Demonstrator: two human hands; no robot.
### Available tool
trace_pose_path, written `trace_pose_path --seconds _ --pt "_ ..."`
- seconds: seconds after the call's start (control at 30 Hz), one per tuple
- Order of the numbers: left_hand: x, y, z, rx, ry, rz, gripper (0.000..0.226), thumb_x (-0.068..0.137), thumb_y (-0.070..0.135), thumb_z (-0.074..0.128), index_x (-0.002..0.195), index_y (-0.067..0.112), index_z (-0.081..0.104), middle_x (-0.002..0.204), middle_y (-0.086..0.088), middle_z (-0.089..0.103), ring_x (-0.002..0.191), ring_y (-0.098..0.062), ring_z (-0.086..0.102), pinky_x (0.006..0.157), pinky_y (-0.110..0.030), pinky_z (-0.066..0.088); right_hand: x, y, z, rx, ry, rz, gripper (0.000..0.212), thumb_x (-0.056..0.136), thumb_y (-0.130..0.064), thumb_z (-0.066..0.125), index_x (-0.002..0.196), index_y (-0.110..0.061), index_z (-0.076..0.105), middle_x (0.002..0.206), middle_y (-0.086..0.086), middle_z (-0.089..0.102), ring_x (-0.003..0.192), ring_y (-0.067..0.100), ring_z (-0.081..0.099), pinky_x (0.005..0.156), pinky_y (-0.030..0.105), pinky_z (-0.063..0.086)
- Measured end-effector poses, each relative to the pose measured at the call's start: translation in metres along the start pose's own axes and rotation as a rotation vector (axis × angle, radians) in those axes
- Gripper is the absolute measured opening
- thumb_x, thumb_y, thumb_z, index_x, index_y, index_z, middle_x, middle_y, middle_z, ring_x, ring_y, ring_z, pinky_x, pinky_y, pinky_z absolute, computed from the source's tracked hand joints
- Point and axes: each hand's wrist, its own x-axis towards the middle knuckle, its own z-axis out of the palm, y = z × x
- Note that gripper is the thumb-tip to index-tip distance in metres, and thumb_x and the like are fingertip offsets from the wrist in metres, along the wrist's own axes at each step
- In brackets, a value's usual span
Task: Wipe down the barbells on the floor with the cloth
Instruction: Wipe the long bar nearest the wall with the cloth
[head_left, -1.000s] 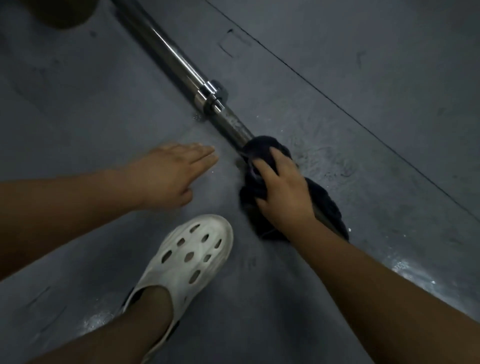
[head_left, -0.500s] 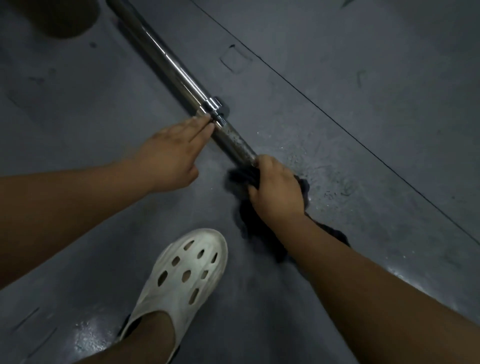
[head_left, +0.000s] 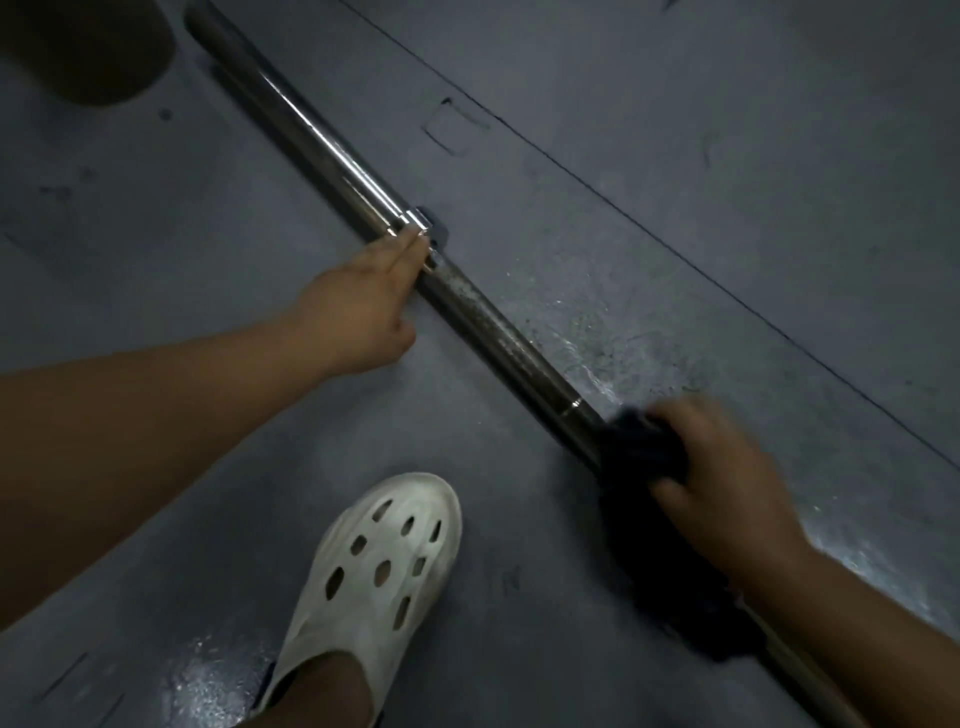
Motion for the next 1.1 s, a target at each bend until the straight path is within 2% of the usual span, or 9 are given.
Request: trace_pose_path --seconds 0.13,0.23,0.37,0.5,0.67,0.8,0.9,1.0,1.1 --pt "-0.006 -0.003 -0.01 0.042 -0.06 0.031 0.096 0.082 0.027 0.064 0.157 0.016 0.004 0.165 -0.002 -0.004 0.149 -0.021 0.017 0.115 -0.031 0.023 0.091 -0.096 0.024 0.245 0.195 -0.164 0.036 0.077 -0.013 0.065 0.113 -0.018 0.062 0.109 0.004 0.059 0.097 0.021 0.055 0.078 0.027 0.037" --pt "-0.008 -0.007 -0.01 0.022 -0.058 -0.014 0.069 0.08 0.032 0.053 0.142 0.002 0.046 0.154 -0.017 0.033 0.133 -0.034 0.042 0.104 -0.034 0.036 0.156 -0.16 0.045 0.5 0.419 -0.211 0.038 0.077 -0.014 0.063 0.114 -0.013 0.06 0.108 0.008 0.059 0.09 0.014 0.051 0.07 0.021 0.035" --pt "-0.007 -0.018 -0.014 0.006 -0.07 0.081 0.061 0.066 0.028 0.045 0.117 -0.003 0.058 0.13 -0.023 0.051 0.112 -0.04 0.053 0.09 -0.039 0.046 0.194 -0.152 0.07 0.267 0.265 -0.098 0.051 0.078 -0.016 0.069 0.127 -0.013 0.057 0.117 0.016 0.054 0.1 0.036 0.057 0.078 0.039 0.047" --pt "0.001 -0.022 -0.022 -0.105 0.02 0.128 0.079 0.071 0.055 0.055 0.139 0.015 0.048 0.156 -0.002 0.034 0.132 -0.03 0.045 0.102 -0.042 0.045 0.118 -0.09 0.073 -0.063 0.035 -0.304 0.048 0.069 -0.019 0.075 0.115 -0.019 0.064 0.118 0.008 0.058 0.1 0.033 0.053 0.078 0.039 0.052" --pt "0.015 -0.005 -0.007 0.087 0.054 0.22 0.105 0.075 0.052 0.071 0.156 0.017 0.014 0.164 -0.004 0.007 0.149 -0.025 0.014 0.118 -0.04 0.016 0.138 -0.065 0.03 0.375 0.324 0.166 0.016 0.082 -0.024 0.062 0.097 -0.025 0.059 0.099 0.005 0.062 0.088 0.021 0.06 0.076 0.035 0.049" --pt "0.02 -0.008 -0.016 0.126 0.04 0.106 0.109 0.073 0.032 0.074 0.156 0.009 0.008 0.164 -0.012 0.006 0.15 -0.027 0.011 0.118 -0.038 0.014 0.208 -0.13 0.066 0.285 0.137 0.04 0.061 0.077 -0.059 0.057 0.126 -0.022 0.052 0.121 0.012 0.056 0.104 0.029 0.06 0.08 0.037 0.05" --pt "0.029 -0.023 -0.024 0.19 -0.021 0.109 0.105 0.074 0.027 0.071 0.156 0.012 0.006 0.164 -0.01 0.004 0.15 -0.026 0.008 0.118 -0.039 0.015 0.17 -0.122 0.083 -0.073 0.072 -0.084 0.062 0.084 -0.042 0.066 0.139 -0.026 0.043 0.13 0.012 0.048 0.107 0.032 0.057 0.071 0.036 0.045" --pt "0.035 -0.026 -0.029 0.288 -0.089 0.188 0.106 0.076 0.028 0.067 0.157 0.018 -0.001 0.165 -0.004 -0.002 0.151 -0.022 0.003 0.118 -0.04 0.013 0.095 -0.066 0.07 -0.047 0.105 -0.075 0.075 0.075 -0.033 0.076 0.142 -0.029 0.044 0.132 0.01 0.05 0.11 0.032 0.058 0.081 0.041 0.053" --pt "0.039 -0.025 -0.028 0.376 -0.118 0.255 0.103 0.078 0.029 0.064 0.157 0.02 -0.001 0.165 -0.001 -0.003 0.151 -0.021 0.002 0.119 -0.042 0.013 0.03 -0.016 0.052 -0.065 -0.071 0.041 0.082 0.074 -0.033 0.079 0.146 -0.029 0.039 0.135 0.007 0.049 0.115 0.028 0.057 0.089 0.04 0.051"
